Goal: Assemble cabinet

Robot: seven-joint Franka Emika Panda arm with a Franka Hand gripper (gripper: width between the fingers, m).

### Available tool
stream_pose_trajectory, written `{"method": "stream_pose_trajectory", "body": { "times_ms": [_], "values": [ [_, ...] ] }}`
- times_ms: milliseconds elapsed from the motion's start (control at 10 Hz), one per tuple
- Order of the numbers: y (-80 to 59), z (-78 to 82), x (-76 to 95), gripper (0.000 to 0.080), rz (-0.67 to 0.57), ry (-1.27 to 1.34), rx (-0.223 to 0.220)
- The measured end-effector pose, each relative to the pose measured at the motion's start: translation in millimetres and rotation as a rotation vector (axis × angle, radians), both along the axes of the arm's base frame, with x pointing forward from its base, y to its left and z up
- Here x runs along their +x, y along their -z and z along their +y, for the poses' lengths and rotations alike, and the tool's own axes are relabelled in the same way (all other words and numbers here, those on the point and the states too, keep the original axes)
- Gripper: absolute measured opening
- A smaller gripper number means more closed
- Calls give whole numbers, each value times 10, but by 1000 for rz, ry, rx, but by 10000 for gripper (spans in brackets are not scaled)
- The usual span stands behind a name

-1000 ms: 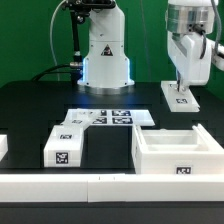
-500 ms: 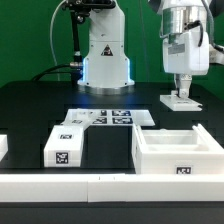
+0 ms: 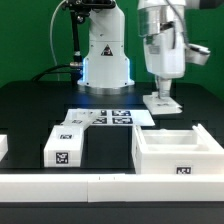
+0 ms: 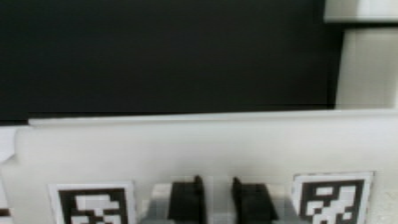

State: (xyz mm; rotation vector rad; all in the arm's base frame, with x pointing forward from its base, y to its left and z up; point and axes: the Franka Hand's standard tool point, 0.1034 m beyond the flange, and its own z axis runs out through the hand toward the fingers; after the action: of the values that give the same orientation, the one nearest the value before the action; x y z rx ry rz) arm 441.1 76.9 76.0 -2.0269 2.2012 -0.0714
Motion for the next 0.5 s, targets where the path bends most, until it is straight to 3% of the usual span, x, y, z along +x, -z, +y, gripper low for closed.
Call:
{"method": "stream_pose_trajectory", "body": {
  "times_ms": [400, 500],
  "values": [
    [218, -71, -76, 64, 35, 0, -19],
    [219, 0, -70, 64, 76, -8, 18]
  ]
}}
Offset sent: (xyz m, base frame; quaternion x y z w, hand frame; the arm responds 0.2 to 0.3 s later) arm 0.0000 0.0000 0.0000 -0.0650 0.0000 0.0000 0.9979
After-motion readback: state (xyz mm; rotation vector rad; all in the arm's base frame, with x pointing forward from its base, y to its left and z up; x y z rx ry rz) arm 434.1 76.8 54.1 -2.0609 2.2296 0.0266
